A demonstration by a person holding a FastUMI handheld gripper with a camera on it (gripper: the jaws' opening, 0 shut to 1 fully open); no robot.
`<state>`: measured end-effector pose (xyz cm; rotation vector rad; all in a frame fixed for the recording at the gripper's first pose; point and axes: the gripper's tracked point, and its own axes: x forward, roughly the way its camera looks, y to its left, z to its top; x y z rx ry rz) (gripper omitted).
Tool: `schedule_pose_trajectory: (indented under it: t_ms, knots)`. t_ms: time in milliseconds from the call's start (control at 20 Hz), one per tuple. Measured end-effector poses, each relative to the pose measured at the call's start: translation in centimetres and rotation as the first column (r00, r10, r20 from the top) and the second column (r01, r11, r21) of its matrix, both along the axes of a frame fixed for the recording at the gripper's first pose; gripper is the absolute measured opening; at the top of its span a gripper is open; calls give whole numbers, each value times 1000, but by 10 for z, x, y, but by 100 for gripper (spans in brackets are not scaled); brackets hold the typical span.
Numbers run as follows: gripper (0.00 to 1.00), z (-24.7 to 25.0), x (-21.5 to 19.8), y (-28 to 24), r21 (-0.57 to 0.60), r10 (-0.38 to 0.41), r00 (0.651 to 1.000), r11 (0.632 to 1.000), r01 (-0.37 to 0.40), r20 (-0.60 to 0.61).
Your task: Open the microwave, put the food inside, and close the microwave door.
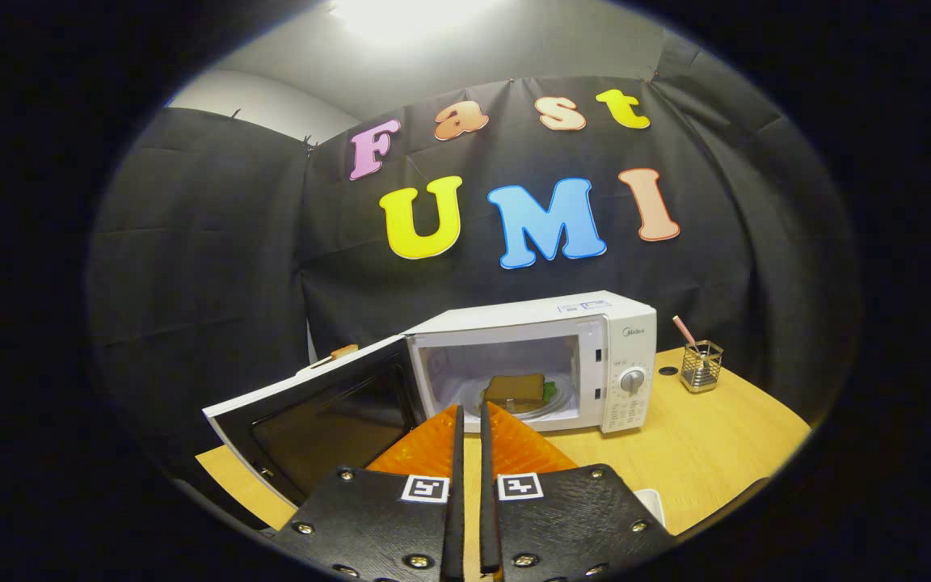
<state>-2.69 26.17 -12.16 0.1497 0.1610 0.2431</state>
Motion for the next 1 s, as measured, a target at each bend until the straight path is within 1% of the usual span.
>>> schedule_pose_trajectory:
  t_ms: [50,100,200,350,450,650,850,1000]
  knots:
    - [10,-4,-6,9,3,23,1000,1000,-23,-12]
    - [10,-7,-11,16,-9,34,999,999,-34,-19]
    - [2,-8,-19,28,-39,62,998,997,-62,-2]
    - [6,-2,-41,61,-48,113,993,993,-111,37]
    - [7,3,-54,88,-37,168,985,985,-166,50]
    - [7,7,-72,143,-13,279,959,960,-279,40]
    - [6,10,-87,208,3,399,916,917,-399,43]
    - [7,15,-87,250,18,458,887,888,-459,57]
